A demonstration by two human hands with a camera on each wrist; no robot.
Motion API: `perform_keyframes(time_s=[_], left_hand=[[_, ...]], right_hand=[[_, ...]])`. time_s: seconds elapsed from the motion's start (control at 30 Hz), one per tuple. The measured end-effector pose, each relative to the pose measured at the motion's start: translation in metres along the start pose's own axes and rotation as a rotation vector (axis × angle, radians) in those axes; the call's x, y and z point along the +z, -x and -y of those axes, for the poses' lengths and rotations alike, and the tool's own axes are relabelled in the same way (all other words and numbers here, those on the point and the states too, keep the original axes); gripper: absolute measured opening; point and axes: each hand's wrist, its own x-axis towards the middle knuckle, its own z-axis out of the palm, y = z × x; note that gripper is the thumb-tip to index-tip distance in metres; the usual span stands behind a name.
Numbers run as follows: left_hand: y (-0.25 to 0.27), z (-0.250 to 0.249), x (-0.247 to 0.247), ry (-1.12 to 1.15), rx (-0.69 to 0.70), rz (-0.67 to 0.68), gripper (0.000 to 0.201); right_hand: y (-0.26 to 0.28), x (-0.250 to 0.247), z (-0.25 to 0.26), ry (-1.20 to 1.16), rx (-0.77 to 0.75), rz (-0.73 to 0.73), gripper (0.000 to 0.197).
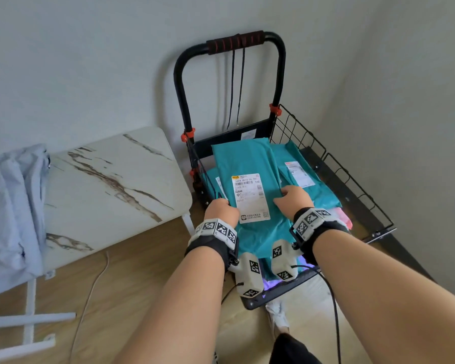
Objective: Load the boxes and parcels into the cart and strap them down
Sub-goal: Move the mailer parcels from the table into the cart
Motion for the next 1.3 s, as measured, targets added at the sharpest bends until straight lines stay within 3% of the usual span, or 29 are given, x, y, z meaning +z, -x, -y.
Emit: perform_keyframes(time_s=[0.07, 0.27, 0.5, 0.63, 0.73, 0.9, 1.03, 1.17, 1.3], left_hand=[[-0.011, -0.017, 0.015, 0.028, -0.055, 0.007, 0.013], [-0.050, -0.054, 0.064, 0.048, -0.231, 0.009, 0.018], [-0.095, -0.051, 0.089, 0.033, -0.407, -0.070, 0.024], [-0.118, -0.035, 0.097, 0.082, -0.482, -0.120, 0.041], [-0.131, -0.024, 0.104, 0.028, -0.476, -0.087, 0.050], [-0.140, -0.009, 0.121, -0.168, -0.406, 0.032, 0.036], [-0.134, -0.002, 0.140, -0.267, -0.359, 0.117, 0.053], [-0.131, 0.008, 0.157, -0.296, -0.319, 0.189, 0.067], [-0.132, 0.015, 0.166, -0.302, -0.315, 0.226, 0.068]], right_hand=[[-0.023, -0.010, -0.010, 0.017, -0.018, 0.036, 0.017], [-0.096, -0.025, -0.031, 0.088, -0.076, 0.155, 0.009], [-0.159, 0.005, -0.025, 0.122, -0.133, 0.304, 0.044], [-0.177, 0.035, -0.019, 0.094, -0.154, 0.382, 0.048], [-0.187, 0.054, -0.020, 0.092, -0.154, 0.407, 0.048], [-0.195, 0.078, -0.029, 0.118, -0.186, 0.446, 0.055], [-0.191, 0.089, -0.037, 0.259, -0.239, 0.501, 0.063], [-0.193, 0.093, -0.045, 0.314, -0.316, 0.491, 0.085], [-0.199, 0.098, -0.057, 0.449, -0.361, 0.566, 0.080]])
